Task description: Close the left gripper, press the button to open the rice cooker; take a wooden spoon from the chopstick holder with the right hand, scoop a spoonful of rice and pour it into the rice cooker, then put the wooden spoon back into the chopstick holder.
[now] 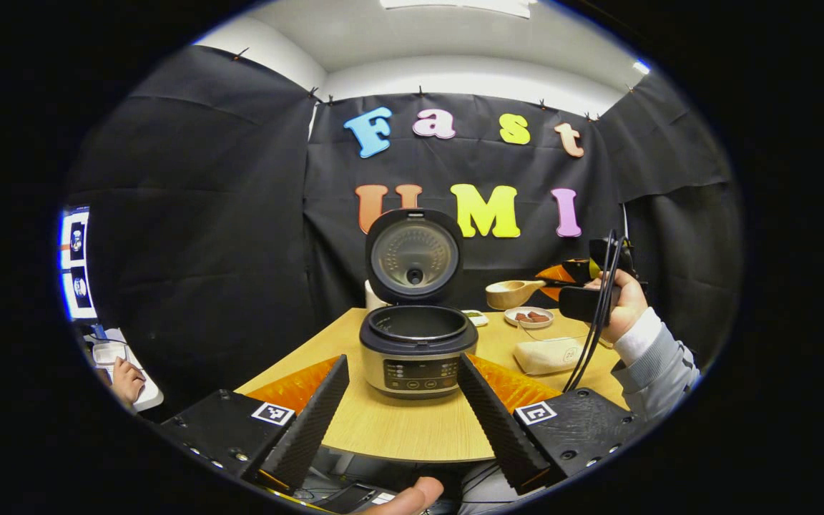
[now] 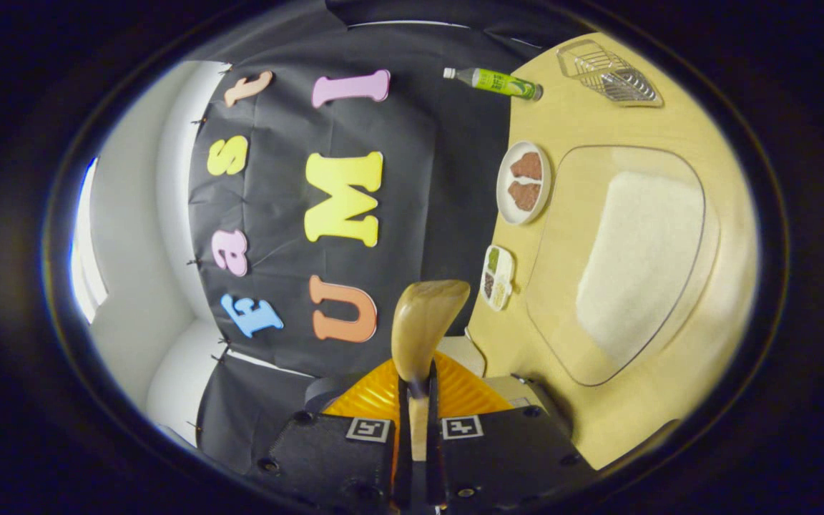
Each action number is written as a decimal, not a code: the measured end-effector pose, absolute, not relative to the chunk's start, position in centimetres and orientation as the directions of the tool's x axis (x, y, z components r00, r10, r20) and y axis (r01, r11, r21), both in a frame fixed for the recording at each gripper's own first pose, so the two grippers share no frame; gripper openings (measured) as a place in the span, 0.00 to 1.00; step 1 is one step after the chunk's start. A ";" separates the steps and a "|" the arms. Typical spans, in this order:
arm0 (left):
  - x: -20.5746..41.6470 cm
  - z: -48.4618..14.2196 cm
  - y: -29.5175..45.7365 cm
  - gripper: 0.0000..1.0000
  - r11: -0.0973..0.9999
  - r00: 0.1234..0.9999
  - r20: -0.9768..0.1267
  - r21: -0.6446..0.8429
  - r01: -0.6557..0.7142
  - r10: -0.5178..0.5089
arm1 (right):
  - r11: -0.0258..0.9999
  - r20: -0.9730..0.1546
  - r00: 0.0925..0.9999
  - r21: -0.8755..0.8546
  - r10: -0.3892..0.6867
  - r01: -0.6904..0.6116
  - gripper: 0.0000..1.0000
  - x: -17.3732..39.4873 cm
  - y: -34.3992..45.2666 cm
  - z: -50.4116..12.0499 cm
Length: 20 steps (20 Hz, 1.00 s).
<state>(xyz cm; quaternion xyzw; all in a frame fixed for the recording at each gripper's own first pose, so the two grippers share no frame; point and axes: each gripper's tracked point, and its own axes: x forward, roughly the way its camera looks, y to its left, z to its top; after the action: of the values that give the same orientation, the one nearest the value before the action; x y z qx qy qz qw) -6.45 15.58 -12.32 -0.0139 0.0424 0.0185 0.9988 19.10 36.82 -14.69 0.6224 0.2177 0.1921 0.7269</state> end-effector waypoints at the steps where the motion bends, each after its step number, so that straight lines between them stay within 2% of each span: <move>1: -6.7 -12.3 16.2 0.97 0.998 0.996 -0.082 -0.032 -0.047 0.045 | 0.174 -0.078 0.828 0.985 0.555 -0.023 0.13 19.2 38.3 -14.6; 3: -7.2 -12.4 17.2 0.96 0.997 0.995 -0.079 -0.044 -0.067 0.063 | 0.251 -0.087 0.826 0.966 0.558 -0.068 0.13 19.2 41.3 -14.2; 6: -7.9 -12.3 18.5 0.96 0.995 0.993 -0.075 -0.048 -0.091 0.087 | 0.433 -0.108 0.829 0.885 0.548 -0.171 0.13 19.3 45.0 -13.7; 8: -8.0 -12.2 19.0 0.96 0.994 0.993 -0.073 -0.050 -0.099 0.095 | 0.562 -0.116 0.835 0.787 0.538 -0.253 0.13 19.2 46.5 -13.0; 11: -8.0 -12.2 19.5 0.97 0.993 0.992 -0.074 -0.054 -0.102 0.098 | 0.701 -0.072 0.852 0.606 0.519 -0.376 0.13 18.7 47.9 -11.1; 15: -8.2 -12.6 19.9 0.97 0.992 0.992 -0.077 -0.065 -0.110 0.104 | 0.785 -0.054 0.849 0.416 0.526 -0.460 0.13 17.6 49.1 -10.3; 20: -8.4 -12.6 19.9 0.96 0.992 0.991 -0.078 -0.063 -0.113 0.108 | 0.819 -0.012 0.831 0.179 0.556 -0.545 0.13 16.1 50.8 -9.3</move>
<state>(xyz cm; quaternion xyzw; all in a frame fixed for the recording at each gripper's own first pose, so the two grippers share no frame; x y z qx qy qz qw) -8.38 19.91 -12.62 -0.0338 0.0371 0.0553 0.9972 16.06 50.81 -9.29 0.0844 0.0318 0.2886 0.9532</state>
